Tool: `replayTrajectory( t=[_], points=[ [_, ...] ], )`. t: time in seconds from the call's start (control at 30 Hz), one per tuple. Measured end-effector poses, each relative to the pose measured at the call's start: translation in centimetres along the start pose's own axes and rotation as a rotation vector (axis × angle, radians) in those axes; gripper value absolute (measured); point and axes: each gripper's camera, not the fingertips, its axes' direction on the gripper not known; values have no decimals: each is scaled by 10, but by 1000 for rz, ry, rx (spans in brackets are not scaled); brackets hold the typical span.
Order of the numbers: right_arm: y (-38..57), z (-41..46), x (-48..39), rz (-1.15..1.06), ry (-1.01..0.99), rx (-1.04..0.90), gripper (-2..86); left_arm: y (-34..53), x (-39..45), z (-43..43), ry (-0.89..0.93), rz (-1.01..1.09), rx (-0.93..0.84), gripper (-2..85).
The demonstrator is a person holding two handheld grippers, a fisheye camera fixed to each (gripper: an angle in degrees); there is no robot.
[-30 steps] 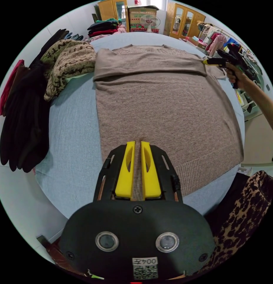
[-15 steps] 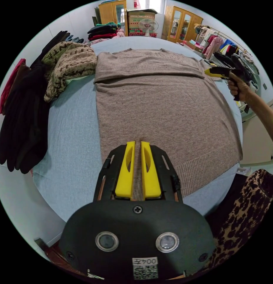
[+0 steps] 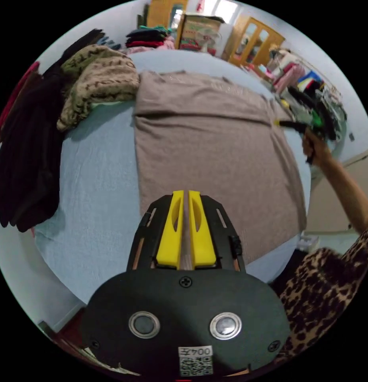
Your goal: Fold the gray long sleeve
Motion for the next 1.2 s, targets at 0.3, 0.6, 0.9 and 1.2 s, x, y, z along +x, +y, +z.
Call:
replayTrajectory(
  t=[0.3, 0.6, 0.9, 1.2],
  points=[
    [-21, -8, -52, -17, 5, 2, 78, -130, -187, -44, 318, -507, 315, 174],
    [-51, -17, -89, -58, 32, -33, 64, -184, -250, -16, 251, -688, 340, 112],
    [-100, -20, -94, -60, 10, -95, 65, -190, -260, -39, -102, -263, 256, 110],
    [-189, -19, -144, -168, -184, -43, 73, -118, -211, -49, 118, -295, 358, 94]
  ],
)
